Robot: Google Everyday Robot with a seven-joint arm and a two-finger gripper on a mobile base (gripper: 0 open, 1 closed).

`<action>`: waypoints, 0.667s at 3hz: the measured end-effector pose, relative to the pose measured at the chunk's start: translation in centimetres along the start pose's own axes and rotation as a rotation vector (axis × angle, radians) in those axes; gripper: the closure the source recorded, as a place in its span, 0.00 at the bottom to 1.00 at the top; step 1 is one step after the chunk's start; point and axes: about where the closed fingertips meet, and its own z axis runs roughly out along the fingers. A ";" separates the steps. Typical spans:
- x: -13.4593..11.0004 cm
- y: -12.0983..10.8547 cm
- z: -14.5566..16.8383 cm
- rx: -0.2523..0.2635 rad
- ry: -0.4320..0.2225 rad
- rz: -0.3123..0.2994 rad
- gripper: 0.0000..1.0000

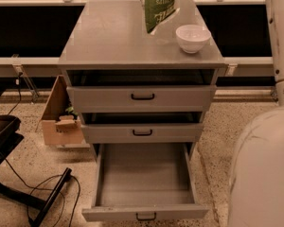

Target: Pick green jalapeno chip bag from bottom drawer and place on counter

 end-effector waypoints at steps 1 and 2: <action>0.0 0.0 0.0 0.000 0.000 0.000 1.00; -0.5 -1.7 1.7 0.055 -0.044 0.030 1.00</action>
Offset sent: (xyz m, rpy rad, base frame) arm 0.0930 0.0235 -0.0046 0.2301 -0.1460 -0.2489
